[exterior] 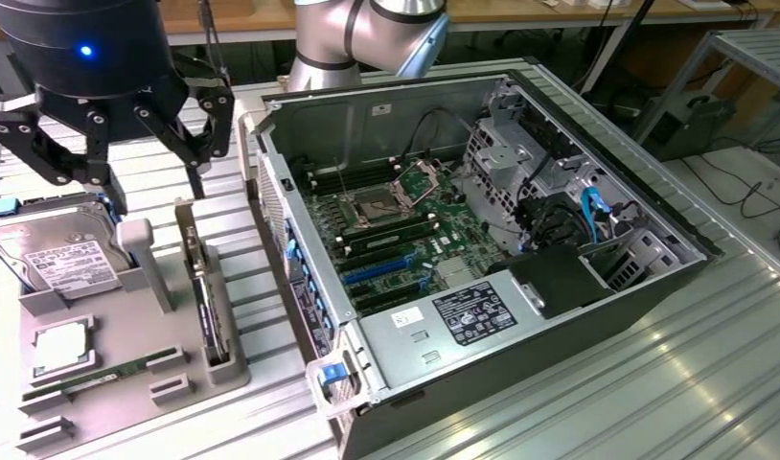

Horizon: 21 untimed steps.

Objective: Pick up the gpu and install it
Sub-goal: 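Pick up the gpu and move the gpu toward the slot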

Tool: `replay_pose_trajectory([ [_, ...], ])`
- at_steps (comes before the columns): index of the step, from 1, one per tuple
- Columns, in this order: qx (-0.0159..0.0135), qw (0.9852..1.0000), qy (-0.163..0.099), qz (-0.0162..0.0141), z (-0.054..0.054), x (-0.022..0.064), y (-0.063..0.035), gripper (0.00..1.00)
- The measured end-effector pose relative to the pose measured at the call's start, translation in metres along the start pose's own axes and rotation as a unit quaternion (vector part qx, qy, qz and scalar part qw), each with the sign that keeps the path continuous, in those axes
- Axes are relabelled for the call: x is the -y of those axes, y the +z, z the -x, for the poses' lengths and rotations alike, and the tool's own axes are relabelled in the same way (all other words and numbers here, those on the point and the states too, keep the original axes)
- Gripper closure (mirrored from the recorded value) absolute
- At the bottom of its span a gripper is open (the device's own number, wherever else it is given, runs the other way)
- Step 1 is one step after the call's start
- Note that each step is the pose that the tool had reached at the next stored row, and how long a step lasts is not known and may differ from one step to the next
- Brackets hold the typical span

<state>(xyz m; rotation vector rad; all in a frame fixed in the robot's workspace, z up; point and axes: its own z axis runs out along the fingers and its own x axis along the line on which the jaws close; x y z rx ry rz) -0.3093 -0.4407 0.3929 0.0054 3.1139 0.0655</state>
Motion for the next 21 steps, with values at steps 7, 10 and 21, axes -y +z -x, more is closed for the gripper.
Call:
replay_pose_trajectory([
  [7,-0.0081,0.9998,-0.004,-0.0168,0.003,-0.0057,0.0064,0.34],
  [10,-0.0087,0.9996,-0.004,-0.0248,0.003,-0.0057,0.0086,0.34],
  [21,-0.0082,0.9994,-0.008,-0.0339,0.003,-0.0171,0.0244,0.34],
])
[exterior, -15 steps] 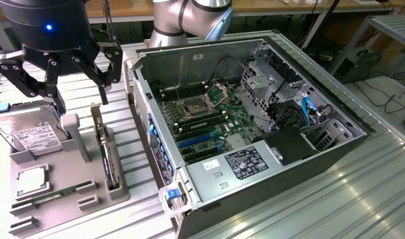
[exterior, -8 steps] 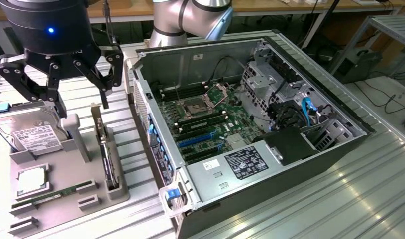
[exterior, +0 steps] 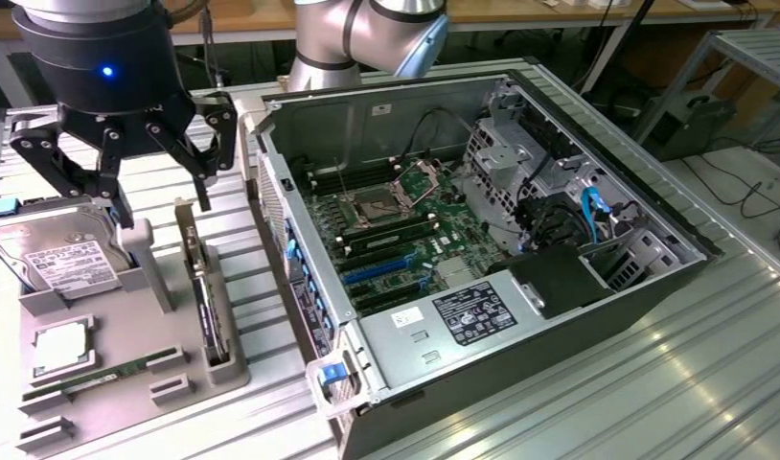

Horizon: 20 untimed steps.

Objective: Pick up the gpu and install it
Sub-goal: 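Pick up the gpu and move the gpu toward the slot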

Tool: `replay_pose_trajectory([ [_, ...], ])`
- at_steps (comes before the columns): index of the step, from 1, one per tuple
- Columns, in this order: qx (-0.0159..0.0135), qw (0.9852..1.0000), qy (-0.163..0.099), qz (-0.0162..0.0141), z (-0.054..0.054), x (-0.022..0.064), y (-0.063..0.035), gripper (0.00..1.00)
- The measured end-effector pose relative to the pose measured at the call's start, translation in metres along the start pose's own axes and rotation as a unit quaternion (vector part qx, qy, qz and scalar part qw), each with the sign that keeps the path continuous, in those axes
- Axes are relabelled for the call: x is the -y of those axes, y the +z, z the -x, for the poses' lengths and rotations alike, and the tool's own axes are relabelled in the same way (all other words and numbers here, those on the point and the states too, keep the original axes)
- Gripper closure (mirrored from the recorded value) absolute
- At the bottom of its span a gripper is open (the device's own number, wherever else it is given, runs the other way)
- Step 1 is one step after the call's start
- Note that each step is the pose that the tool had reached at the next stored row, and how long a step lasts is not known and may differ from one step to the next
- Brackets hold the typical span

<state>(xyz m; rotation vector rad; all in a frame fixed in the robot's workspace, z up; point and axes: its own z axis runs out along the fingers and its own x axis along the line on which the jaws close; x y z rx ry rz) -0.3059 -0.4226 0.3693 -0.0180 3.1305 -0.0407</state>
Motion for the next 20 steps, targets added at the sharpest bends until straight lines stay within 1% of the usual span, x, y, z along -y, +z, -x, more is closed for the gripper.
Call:
replay_pose_trajectory([
  [1,0.0,1.0,-0.001,-0.0009,0.0,-0.0001,0.0013,0.34],
  [3,0.0004,1.0,-0.003,-0.0014,0.0,-0.0001,0.0034,0.34],
  [11,0.0055,1.0,-0.004,-0.0015,0.0,-0.0004,0.0132,0.34],
  [14,0.0059,1.0,-0.005,-0.0015,0.0,0.0002,0.0174,0.34],
  [18,0.0061,0.9999,-0.01,-0.0014,-0.001,0.0043,0.0252,0.34],
  [20,0.0064,0.9998,-0.021,-0.0012,-0.001,0.005,0.0291,0.34],
])
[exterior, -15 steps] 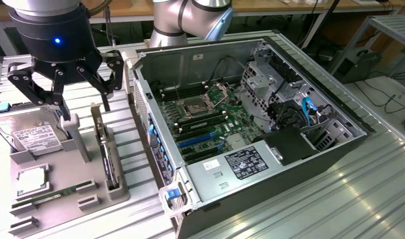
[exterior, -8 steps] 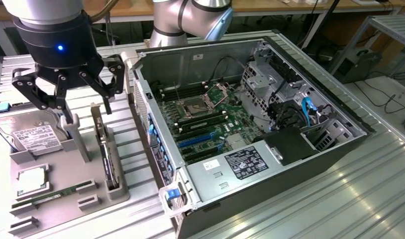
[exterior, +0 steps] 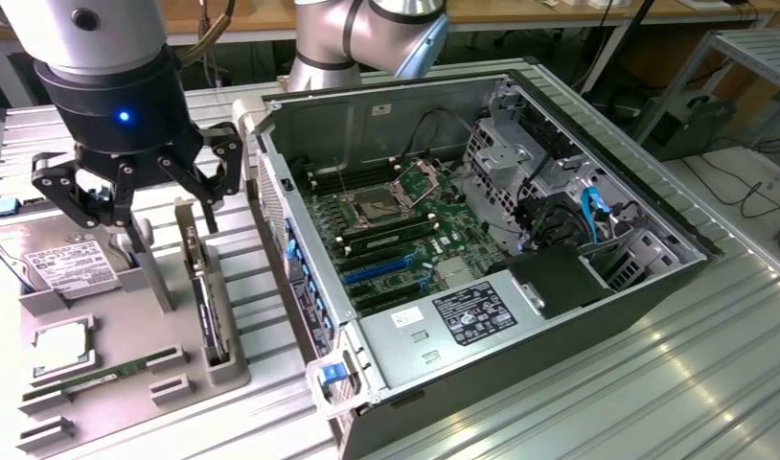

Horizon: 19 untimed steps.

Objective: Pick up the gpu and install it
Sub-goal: 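Pick up the gpu and move the gpu toward the slot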

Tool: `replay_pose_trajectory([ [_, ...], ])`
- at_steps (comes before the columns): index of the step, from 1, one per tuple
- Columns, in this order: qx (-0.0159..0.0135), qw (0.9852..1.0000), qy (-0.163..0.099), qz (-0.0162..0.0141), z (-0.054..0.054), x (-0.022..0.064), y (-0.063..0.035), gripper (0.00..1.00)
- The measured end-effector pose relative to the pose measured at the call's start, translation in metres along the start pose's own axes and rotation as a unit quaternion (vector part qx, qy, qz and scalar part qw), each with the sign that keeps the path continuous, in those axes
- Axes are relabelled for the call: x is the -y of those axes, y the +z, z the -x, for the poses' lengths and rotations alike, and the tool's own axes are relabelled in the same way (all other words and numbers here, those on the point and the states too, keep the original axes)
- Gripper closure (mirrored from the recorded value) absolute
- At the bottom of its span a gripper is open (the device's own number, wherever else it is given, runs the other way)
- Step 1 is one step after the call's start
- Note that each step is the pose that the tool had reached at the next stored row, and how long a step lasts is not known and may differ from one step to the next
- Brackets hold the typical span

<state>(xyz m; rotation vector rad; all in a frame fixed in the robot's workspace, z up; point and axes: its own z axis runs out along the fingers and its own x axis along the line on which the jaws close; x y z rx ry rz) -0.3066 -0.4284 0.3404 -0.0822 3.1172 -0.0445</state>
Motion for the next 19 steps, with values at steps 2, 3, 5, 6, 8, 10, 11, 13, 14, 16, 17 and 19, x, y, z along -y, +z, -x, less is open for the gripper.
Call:
replay_pose_trajectory([
  [2,0.0003,1.0,-0.009,0.0002,0.0,0.0002,0.0029,0.34],
  [3,0.0004,0.9999,-0.013,0.0007,0.0,0.0002,0.004,0.34],
  [5,0.0006,0.9999,-0.015,0.0023,0.0,0.0006,0.0065,0.34],
  [6,0.0006,0.9999,-0.015,0.0024,0.0,0.0013,0.008,0.34],
  [8,0.0006,0.9999,-0.015,0.0025,-0.001,0.0025,0.0117,0.34],
  [10,0.0006,0.9999,-0.015,0.0025,-0.001,0.0033,0.0153,0.34],
  [11,0.0005,0.9999,-0.013,0.0025,-0.001,0.0037,0.0171,0.34],
  [13,0.0004,1.0,-0.007,0.0024,-0.001,0.0044,0.0215,0.34],
  [14,0.0003,1.0,-0.004,0.0023,-0.001,0.0047,0.0235,0.34],
  [16,0.0002,1.0,-0.001,0.0022,-0.001,0.0051,0.027,0.34],
  [17,0.0002,1.0,0.0,0.0022,-0.001,0.0051,0.0289,0.34],
  [19,0.0002,1.0,0.0,0.0022,-0.001,0.0051,0.0326,0.34],
])
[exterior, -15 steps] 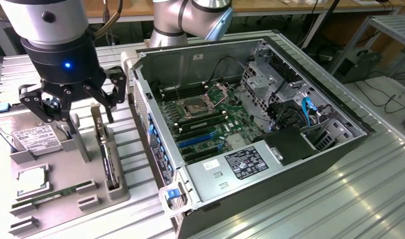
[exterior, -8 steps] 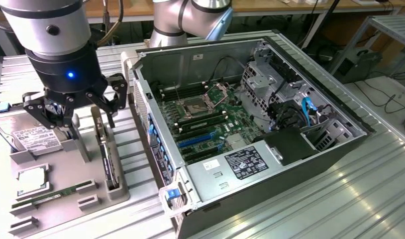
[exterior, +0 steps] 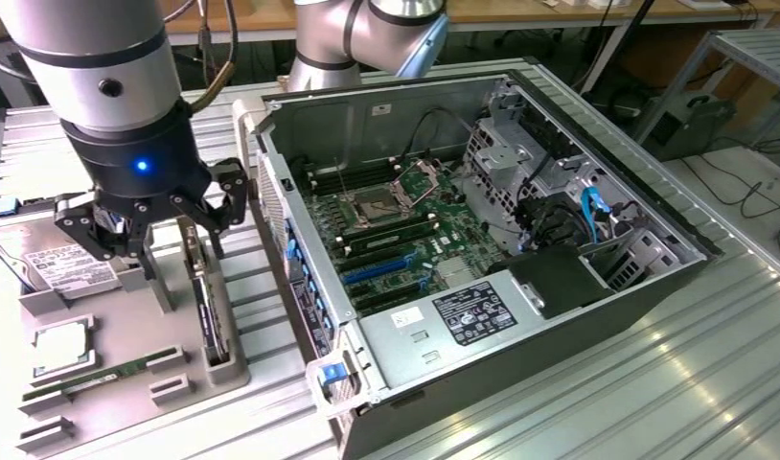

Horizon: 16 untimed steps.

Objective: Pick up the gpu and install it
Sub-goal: 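Pick up the gpu and move the gpu toward the slot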

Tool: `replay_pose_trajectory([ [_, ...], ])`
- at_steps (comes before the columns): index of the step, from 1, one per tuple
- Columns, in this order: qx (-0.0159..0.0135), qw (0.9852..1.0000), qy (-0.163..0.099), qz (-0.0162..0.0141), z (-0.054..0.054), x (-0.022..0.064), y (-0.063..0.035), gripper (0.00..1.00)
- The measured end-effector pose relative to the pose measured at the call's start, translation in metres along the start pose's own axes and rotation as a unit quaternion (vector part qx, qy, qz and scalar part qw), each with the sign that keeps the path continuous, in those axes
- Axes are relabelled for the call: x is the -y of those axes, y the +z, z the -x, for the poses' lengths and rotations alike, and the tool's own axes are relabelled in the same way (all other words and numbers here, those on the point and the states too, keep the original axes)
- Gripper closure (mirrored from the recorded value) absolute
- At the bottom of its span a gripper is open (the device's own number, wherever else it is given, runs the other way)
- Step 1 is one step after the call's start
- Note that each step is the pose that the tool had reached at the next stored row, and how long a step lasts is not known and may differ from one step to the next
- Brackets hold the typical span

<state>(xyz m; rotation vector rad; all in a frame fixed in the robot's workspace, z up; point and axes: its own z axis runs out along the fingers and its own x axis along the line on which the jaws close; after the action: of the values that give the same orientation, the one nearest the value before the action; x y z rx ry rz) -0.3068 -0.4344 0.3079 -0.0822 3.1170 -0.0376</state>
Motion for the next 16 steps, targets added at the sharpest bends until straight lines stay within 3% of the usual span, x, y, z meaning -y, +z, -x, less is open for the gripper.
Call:
replay_pose_trajectory([
  [16,0.0001,1.0,0.005,-0.0002,-0.001,0.0011,0.0318,0.34],
])
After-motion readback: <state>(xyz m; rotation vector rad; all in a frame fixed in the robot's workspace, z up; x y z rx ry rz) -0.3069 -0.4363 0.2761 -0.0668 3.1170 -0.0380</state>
